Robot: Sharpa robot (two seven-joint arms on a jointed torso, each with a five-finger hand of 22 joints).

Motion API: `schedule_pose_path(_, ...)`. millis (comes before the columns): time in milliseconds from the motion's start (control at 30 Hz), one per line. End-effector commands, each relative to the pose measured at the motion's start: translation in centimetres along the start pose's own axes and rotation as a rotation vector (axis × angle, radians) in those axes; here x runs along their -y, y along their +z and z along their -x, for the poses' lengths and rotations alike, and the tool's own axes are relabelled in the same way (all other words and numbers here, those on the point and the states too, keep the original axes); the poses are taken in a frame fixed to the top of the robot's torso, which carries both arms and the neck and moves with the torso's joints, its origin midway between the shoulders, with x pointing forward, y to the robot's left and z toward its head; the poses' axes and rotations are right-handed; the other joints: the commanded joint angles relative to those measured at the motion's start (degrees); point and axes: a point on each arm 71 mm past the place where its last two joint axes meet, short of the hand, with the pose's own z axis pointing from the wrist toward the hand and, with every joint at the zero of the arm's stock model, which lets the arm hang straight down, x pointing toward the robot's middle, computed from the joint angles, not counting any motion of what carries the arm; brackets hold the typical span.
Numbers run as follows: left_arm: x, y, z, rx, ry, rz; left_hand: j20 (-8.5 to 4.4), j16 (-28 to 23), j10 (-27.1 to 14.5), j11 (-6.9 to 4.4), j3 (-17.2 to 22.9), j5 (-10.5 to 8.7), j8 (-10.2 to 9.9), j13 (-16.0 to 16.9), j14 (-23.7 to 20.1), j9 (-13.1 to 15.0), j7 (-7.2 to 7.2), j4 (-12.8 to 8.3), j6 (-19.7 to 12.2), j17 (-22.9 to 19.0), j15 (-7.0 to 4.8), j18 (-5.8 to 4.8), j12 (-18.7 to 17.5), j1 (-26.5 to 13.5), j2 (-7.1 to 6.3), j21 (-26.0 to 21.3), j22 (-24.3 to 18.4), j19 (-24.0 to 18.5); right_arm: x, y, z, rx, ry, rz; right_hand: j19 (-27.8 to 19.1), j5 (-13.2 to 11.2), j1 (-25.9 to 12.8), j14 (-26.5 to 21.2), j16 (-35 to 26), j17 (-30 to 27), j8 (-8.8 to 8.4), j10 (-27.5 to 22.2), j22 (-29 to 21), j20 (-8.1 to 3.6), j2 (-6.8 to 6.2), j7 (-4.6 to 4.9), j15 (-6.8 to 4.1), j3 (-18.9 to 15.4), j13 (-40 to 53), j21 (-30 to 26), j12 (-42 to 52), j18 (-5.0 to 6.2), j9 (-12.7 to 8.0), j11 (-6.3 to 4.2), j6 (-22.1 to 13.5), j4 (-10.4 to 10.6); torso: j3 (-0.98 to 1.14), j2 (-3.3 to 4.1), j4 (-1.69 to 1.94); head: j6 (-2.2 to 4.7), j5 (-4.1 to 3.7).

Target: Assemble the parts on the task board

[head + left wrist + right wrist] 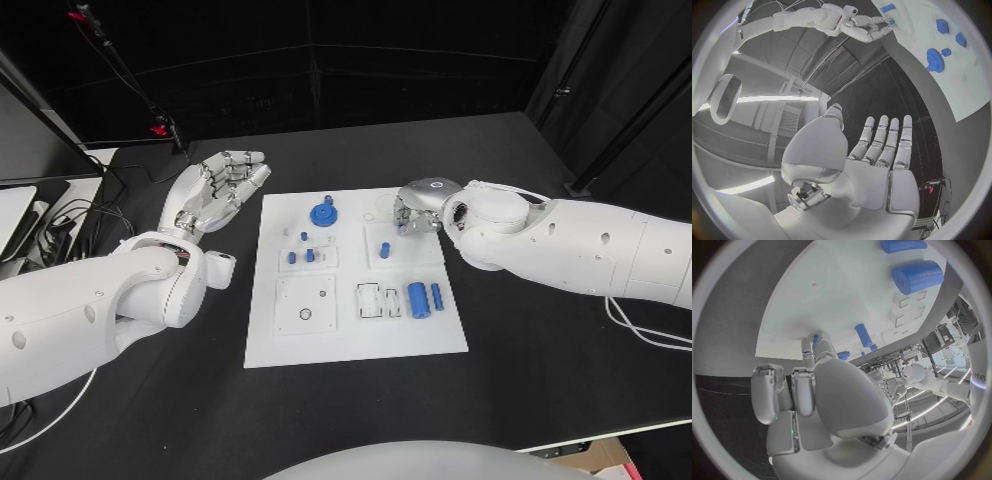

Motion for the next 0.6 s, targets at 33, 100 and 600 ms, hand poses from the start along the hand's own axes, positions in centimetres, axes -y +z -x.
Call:
schedule_pose_path(33, 0.85, 0.01, 0.0, -0.005, -0.007, -0.11, 0.09, 0.37, -0.32, -0.16, -0.4, 0.33, 0.36, -0.05, -0.1, -0.05, 7.63, -0.03, -0.31, -0.05, 0.02, -0.29, 0.34, 0.02, 0.57, 0.21, -0.08, 0.44, -0.02, -0.08, -0.79, -0.055, -0.025, -0.012, 3.92, -0.26, 0.45, 5.4, -0.24, 12.21, 0.13, 1.32, 13.4, -0.44, -0.2, 0.01, -0.41, 0.43, 0.16, -0.17, -0.1, 0.51, 0.2, -0.12, 1.38, -0.12, 0.03, -0.02, -0.01, -0.08, -0.04)
schedule_pose_path(100, 0.84, 0.01, 0.01, -0.005, -0.007, -0.109, 0.09, 0.37, -0.32, -0.16, -0.4, 0.33, 0.36, -0.05, -0.1, -0.05, 7.63, -0.03, -0.31, -0.05, 0.02, -0.29, 0.34, 0.02, 0.57, 0.21, -0.08, 0.44, -0.09, -0.09, -0.76, -0.051, -0.034, -0.009, 4.07, -0.26, 0.63, 5.39, -0.27, 12.14, 0.52, 2.47, 13.52, -0.44, -0.13, 0.03, -0.35, 0.64, 0.19, 0.04, -0.02, 0.44, 0.37, -0.07, 2.58, -0.16, 0.0, -0.02, -0.01, -0.1, -0.02)
schedule_pose_path(600, 0.81, -0.01, 0.04, -0.005, -0.007, -0.106, 0.09, 0.83, -0.27, -0.2, -0.65, 0.71, 0.69, -0.12, 0.01, -0.15, 7.6, -0.05, -0.36, -0.39, -0.03, -0.23, 0.8, 0.21, 0.77, 0.29, -0.13, 0.56, -0.33, -0.4, -0.03, 0.052, -0.025, 0.027, 4.26, -0.24, 1.38, 5.36, -0.34, 12.01, 0.6, 4.53, 13.67, -0.59, -0.2, -0.35, -0.57, 1.47, 0.05, 0.29, -1.01, 0.36, 0.42, -0.37, 4.54, -0.18, 0.0, 0.01, 0.02, -0.35, 0.12)
